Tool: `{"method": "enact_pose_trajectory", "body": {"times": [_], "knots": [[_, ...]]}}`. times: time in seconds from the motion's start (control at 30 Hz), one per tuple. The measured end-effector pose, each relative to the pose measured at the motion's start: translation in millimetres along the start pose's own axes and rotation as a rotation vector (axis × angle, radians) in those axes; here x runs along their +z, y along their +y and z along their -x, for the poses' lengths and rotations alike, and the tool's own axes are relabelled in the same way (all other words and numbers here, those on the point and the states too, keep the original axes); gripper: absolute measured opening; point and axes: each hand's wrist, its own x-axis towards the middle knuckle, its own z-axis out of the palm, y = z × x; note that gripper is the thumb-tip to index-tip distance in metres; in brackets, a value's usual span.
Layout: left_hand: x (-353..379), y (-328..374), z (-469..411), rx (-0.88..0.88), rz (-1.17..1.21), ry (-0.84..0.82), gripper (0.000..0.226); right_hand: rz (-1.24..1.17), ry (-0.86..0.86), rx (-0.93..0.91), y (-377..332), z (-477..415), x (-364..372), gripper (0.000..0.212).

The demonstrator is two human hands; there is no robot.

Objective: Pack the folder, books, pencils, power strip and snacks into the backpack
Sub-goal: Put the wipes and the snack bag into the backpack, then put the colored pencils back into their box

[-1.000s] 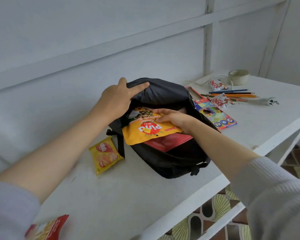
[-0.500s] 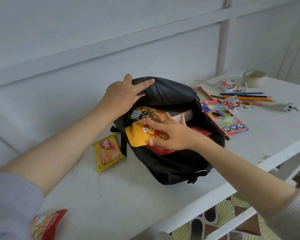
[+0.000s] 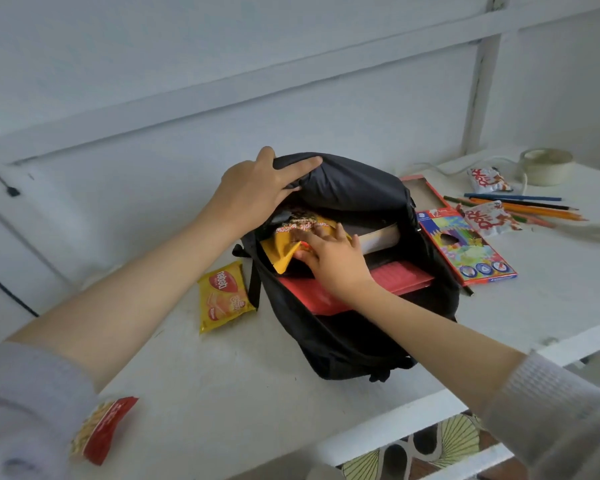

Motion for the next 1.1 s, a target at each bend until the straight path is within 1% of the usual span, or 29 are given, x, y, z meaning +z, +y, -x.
{"method": "enact_pose_trajectory", "body": {"times": [0.2,0.27,0.37,0.4,0.47,0.53,0.57,0.63,0.7,0.73,0.8,0.87,0.93,1.0,1.03,1.1], "knots": [[1,5,0,-0.021,-0.014,-0.025,0.049,0.175,-0.027,-0.088,-11,-7,-2,0.052],[3,5,2,-0.019,-0.01,-0.028,0.049,0.214,-0.111,-0.108,-15,-9,-7,0.056],[7,5,8,-0.005,-0.022,-0.016,0.05,0.226,-0.274,-0.129,-11,-5,-17,0.071],[9,5,10,-0.005,-0.032,-0.011,0.051,0.208,-0.307,-0.135,-7,0,-20,0.076],[11,9,15,-0.013,-0.027,-0.01,0.051,0.147,-0.311,-0.144,1,13,-28,0.079],[11,16,20,-0.05,0.023,-0.007,0.049,0.047,-0.302,-0.163,10,30,-40,0.072],[12,21,23,-0.077,0.047,-0.005,0.049,-0.034,-0.303,-0.172,16,39,-48,0.064],[14,34,27,-0.115,0.131,-0.008,0.05,-0.184,-0.313,-0.156,31,56,-70,0.042],[14,49,31,-0.148,0.258,-0.029,0.047,-0.262,-0.315,-0.113,50,69,-95,0.027],[14,58,32,-0.163,0.309,-0.042,0.041,-0.288,-0.32,-0.084,61,72,-107,0.024],[15,76,33,-0.192,0.406,-0.05,0.022,-0.349,-0.341,0.034,88,73,-128,0.025],[15,96,31,-0.22,0.524,-0.033,0.011,-0.381,-0.337,0.207,117,70,-139,0.026],[16,115,26,-0.256,0.619,0.032,0.009,-0.29,-0.246,0.332,150,61,-138,0.026],[16,132,21,-0.294,0.639,0.134,0.012,-0.173,-0.093,0.407,181,51,-129,0.027],[16,141,19,-0.313,0.629,0.183,0.016,-0.132,-0.045,0.439,194,47,-125,0.029],[15,159,13,-0.329,0.586,0.26,0.021,-0.074,-0.061,0.502,214,41,-117,0.036]]}}
